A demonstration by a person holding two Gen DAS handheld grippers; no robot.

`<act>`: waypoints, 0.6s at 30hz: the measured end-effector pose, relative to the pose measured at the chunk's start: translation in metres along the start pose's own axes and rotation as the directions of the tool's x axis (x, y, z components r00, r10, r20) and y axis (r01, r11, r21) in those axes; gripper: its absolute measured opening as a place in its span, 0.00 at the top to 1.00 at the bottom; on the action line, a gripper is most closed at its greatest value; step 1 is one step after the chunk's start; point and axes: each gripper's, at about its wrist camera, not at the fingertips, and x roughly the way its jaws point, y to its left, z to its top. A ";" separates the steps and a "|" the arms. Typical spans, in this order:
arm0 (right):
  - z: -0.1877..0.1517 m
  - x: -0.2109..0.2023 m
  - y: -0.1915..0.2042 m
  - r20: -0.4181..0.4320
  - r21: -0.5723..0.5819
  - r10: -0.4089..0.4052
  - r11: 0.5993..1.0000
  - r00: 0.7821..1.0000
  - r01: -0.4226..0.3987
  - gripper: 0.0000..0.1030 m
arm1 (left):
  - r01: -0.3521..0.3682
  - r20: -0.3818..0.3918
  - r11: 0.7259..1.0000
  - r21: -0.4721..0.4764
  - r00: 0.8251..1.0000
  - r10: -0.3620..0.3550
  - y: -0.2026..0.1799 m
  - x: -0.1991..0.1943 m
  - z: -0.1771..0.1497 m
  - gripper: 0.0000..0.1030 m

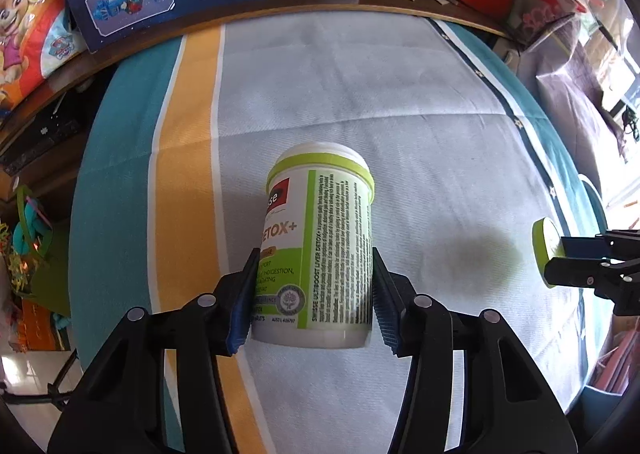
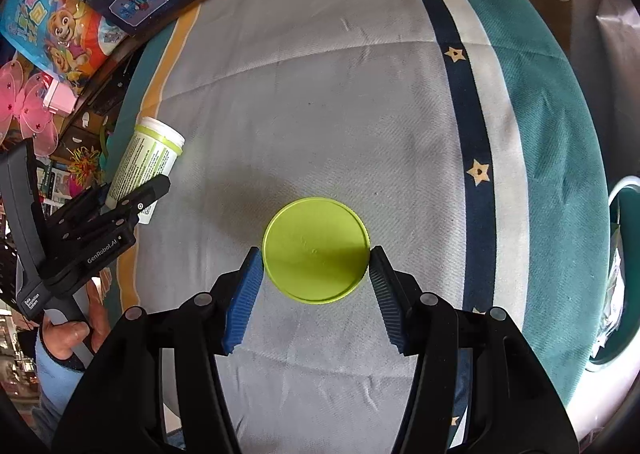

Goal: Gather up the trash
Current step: 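Carry pill bottle and lid over the teal bin and open both tools to drop them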

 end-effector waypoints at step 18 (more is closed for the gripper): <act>-0.049 -0.078 -0.091 0.134 0.128 0.063 0.988 0.989 -0.080 0.49 | 0.089 0.033 0.990 0.107 0.995 -0.093 -0.111 -0.051 -0.026 0.50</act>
